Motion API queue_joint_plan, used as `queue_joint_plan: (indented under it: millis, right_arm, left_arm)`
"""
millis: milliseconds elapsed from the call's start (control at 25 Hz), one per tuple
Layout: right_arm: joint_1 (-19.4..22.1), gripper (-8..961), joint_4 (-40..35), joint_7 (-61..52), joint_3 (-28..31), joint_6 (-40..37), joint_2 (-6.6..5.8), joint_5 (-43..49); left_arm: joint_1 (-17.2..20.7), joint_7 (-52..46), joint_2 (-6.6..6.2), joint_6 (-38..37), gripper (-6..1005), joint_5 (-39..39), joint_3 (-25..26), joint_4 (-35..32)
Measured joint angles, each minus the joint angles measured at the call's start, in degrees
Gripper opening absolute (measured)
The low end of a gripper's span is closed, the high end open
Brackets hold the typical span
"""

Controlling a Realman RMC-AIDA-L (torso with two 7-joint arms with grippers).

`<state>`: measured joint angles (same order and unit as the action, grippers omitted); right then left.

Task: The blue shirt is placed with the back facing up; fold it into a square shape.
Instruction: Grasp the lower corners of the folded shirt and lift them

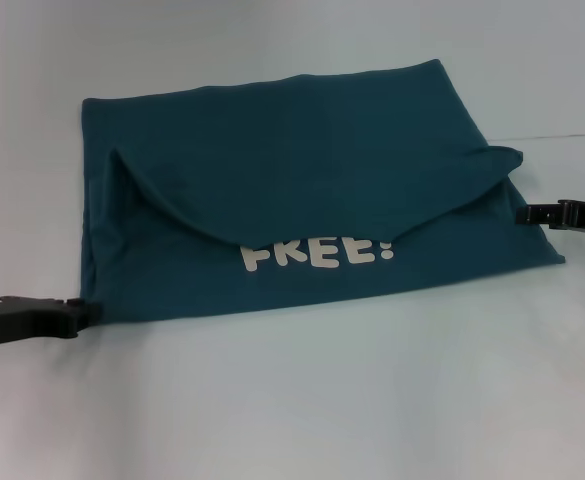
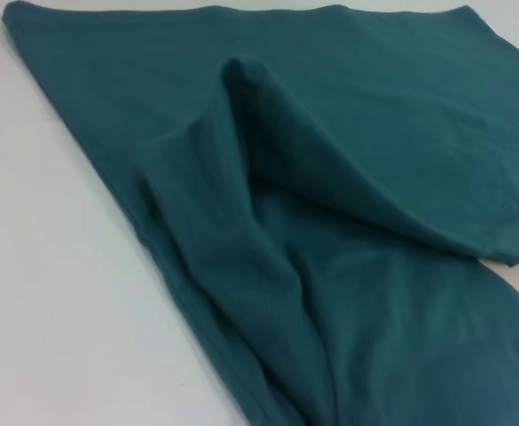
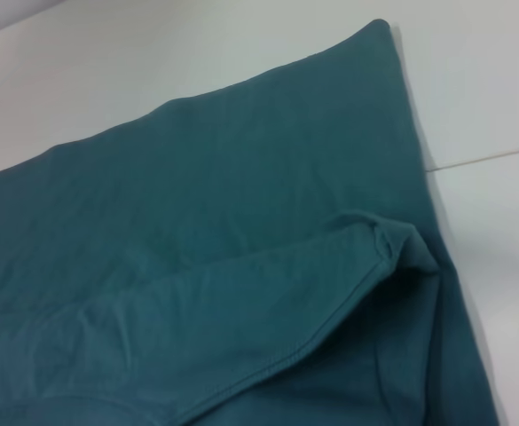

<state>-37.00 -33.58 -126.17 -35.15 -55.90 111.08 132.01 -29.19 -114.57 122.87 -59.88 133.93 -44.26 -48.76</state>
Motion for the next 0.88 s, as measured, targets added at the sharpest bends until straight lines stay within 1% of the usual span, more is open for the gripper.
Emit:
queue_joint_plan:
  millis: [80, 320, 560, 760, 880]
  right_arm:
    - [0.0, 638, 0.0, -0.01, 0.0, -0.05, 0.0, 0.0]
    - [0.0, 639, 0.0, -0.03, 0.0, -0.11, 0.01, 0.0]
    - [0.02, 638, 0.0, -0.04, -0.01, -0.1, 0.11, 0.02]
    - [0.27, 638, 0.01, -0.04, -0.21, 0.07, 0.06, 0.31]
    - [0.62, 638, 0.21, -0.04, -0.25, 0.16, -0.18, 0.34]
  left_arm:
    - [0.01, -0.01, 0.02, 0.03, 335, 0.57, -0.01, 0.0]
    - [-0.03, -0.03, 0.16, 0.03, 113, 1.14, -0.04, 0.0]
    - [-0.07, -0.04, 0.18, -0.02, -1, 1.16, -0.04, -0.05]
    - [-0.07, -0.32, 0.14, -0.74, -1, 1.16, -0.03, -0.7]
    - [0.01, -0.66, -0.1, -1.57, -1, 1.16, -0.01, -1.07]
